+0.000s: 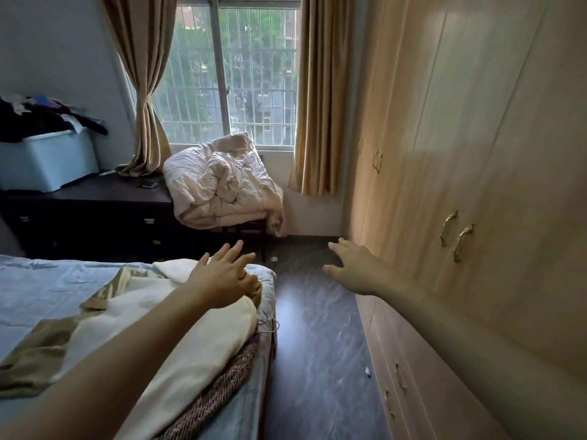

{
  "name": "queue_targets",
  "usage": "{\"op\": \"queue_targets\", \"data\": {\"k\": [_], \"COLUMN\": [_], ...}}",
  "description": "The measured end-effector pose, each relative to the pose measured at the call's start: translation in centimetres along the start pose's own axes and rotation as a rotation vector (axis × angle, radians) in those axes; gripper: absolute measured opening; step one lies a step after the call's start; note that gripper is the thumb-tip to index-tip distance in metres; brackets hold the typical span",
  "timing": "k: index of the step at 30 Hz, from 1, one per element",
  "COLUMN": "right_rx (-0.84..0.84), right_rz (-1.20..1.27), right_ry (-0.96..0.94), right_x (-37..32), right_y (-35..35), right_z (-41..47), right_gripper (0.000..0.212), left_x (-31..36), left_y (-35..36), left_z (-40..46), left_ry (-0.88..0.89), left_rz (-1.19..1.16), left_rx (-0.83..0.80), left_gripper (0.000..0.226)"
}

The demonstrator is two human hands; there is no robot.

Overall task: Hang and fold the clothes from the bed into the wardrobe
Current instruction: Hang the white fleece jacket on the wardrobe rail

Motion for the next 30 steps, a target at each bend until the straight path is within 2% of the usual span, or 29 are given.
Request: {"op": "queue_targets", "data": {"k": [12,19,23,30], "right_rx": [-0.033,0.005,0.028,0.006], "right_rz": [0.011,0.047,0.040,0.053], "right_ry": [0.028,-0.021,-0.059,-0.086], "right_x": [4.0,6.1,6.2,6.6], "right_y": [0.1,-3.9,-5.4,-6.0], "right_z": [15.7,28.8,36.4,47.1], "right_gripper": [0.069,0.069,0.067,0.064], "left_x": [-2.2,-3.7,-4.7,-7.6], "left_y": [2.7,-0.5,-2.9,-3.6], "left_z": [16.4,29.8,36.9,47.3], "left_ry": [0.029,0.016,-0.008,-0.045], "left_rz": [-0.032,-0.018,-0.018,-0.062], "left_rx": [-0.032,-0.004,0.083,0.046], "left_gripper": [0.062,0.062,0.060,0.059]}}
Point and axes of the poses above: each hand's wrist, its own z-axis towards the middle knuckle, its own y-axis out of the palm, x = y × z, the point moved 5 cm from there along z, towards the middle knuckle, and after that the axes turned 10 degrees about y, right-handed, at the moved point
